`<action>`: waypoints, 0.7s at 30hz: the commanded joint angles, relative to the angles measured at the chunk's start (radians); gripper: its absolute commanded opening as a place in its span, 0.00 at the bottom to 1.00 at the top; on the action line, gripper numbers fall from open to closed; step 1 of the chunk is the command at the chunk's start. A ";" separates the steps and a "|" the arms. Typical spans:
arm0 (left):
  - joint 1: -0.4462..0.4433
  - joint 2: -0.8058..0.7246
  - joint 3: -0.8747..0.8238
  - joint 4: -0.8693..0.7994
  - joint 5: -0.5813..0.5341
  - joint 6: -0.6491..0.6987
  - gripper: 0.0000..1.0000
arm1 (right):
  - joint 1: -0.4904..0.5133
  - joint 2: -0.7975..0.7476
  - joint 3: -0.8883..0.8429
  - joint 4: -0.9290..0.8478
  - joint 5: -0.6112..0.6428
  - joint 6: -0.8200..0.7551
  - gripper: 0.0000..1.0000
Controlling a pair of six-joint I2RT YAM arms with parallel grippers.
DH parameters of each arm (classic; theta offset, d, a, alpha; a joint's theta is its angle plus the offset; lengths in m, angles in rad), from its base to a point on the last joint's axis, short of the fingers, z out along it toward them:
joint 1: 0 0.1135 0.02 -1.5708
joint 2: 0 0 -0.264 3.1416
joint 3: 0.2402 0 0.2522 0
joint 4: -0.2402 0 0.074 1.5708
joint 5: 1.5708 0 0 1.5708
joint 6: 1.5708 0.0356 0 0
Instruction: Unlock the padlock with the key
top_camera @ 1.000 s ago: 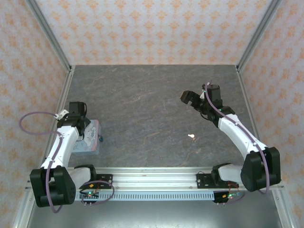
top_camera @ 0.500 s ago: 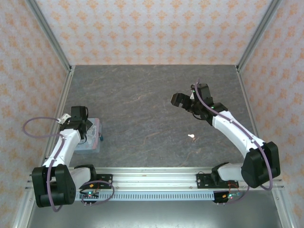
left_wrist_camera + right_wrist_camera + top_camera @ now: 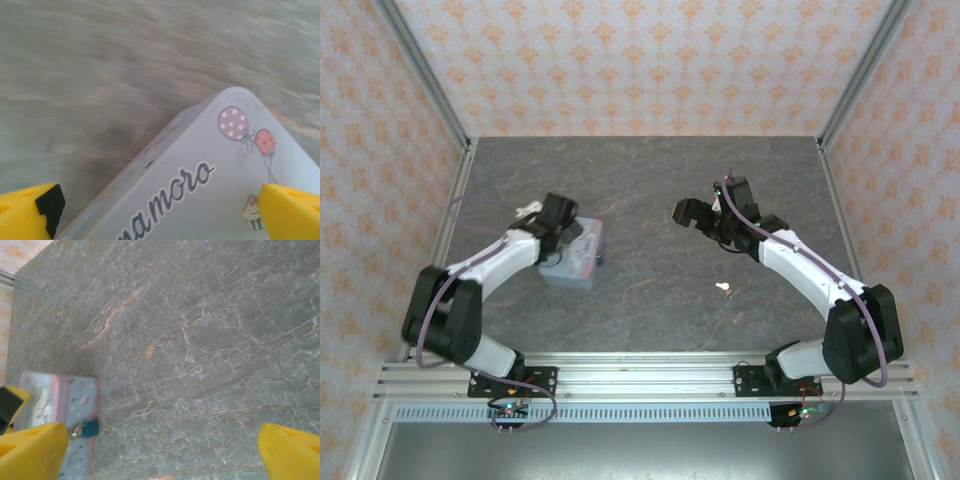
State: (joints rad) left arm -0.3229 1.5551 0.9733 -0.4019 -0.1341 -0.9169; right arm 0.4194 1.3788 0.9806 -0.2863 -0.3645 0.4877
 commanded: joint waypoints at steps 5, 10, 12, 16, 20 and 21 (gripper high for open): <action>-0.106 0.105 0.327 -0.109 0.043 0.080 1.00 | 0.019 0.118 0.071 0.054 -0.025 0.034 0.95; -0.096 0.000 0.259 -0.158 0.013 0.120 1.00 | 0.019 0.307 0.260 -0.010 -0.016 -0.032 0.94; -0.092 -0.046 0.198 -0.148 0.036 0.105 1.00 | 0.019 0.397 0.373 -0.047 -0.010 -0.067 0.92; -0.094 -0.121 0.051 -0.080 0.117 0.041 1.00 | 0.019 0.584 0.622 -0.144 -0.016 -0.107 0.88; -0.101 -0.156 -0.080 0.058 0.187 -0.027 1.00 | 0.019 0.755 0.868 -0.263 -0.010 -0.119 0.86; -0.103 -0.154 -0.095 0.086 0.202 -0.032 1.00 | 0.019 0.787 0.912 -0.284 -0.016 -0.118 0.85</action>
State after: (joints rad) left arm -0.4191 1.4139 0.9218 -0.4152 0.0078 -0.8944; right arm 0.4335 2.0964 1.7885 -0.4362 -0.3859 0.3988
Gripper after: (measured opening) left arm 0.998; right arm 0.862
